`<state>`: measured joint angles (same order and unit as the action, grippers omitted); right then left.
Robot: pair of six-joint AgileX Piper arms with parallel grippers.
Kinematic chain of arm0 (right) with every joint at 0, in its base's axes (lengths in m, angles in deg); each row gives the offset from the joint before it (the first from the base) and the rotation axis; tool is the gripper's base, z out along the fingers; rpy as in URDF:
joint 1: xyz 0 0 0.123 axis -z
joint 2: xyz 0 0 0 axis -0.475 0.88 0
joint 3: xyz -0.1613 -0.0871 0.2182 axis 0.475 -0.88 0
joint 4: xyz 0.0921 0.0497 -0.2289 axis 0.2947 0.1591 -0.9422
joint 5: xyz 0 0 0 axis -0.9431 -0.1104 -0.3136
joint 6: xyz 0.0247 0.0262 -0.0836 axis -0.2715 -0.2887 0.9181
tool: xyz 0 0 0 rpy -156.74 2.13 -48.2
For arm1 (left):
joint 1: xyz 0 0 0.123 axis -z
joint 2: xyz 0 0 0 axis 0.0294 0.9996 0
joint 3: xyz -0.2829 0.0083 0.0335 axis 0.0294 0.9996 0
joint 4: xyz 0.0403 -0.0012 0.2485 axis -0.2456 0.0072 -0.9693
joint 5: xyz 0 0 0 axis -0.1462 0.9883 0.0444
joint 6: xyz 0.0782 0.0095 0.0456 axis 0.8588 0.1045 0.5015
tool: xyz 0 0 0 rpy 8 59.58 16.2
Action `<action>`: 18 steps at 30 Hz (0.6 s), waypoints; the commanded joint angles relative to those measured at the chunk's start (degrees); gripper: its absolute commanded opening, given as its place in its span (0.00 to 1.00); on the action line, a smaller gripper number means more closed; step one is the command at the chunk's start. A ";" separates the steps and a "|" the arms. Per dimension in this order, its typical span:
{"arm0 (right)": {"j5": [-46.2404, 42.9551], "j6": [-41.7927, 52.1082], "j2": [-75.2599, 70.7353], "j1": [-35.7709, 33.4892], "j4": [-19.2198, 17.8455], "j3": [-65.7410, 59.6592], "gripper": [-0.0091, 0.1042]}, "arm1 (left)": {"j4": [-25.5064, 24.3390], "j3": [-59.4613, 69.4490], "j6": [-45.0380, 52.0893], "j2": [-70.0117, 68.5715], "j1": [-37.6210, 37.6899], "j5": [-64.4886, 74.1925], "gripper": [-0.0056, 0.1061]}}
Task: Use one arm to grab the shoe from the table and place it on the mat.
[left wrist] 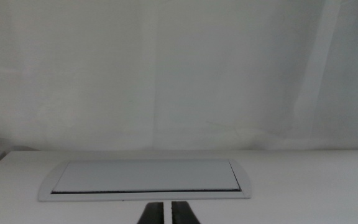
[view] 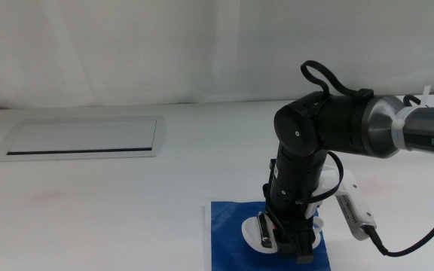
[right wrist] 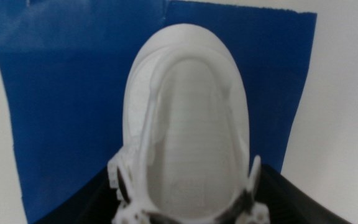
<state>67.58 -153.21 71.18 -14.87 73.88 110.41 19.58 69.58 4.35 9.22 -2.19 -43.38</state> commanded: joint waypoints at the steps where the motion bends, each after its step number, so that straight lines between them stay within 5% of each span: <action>1: -0.03 -0.36 0.60 -0.12 0.55 0.35 0.06 | 0.30 2.10 -0.14 -0.25 -0.11 -0.85 0.03; 18: -3.84 -0.36 2.19 -0.12 0.71 0.35 0.06 | 0.30 2.10 -0.14 -0.25 -0.11 -0.85 0.03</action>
<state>64.18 -153.21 73.15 -14.87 74.50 110.41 19.58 69.58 4.35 9.22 -2.19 -43.38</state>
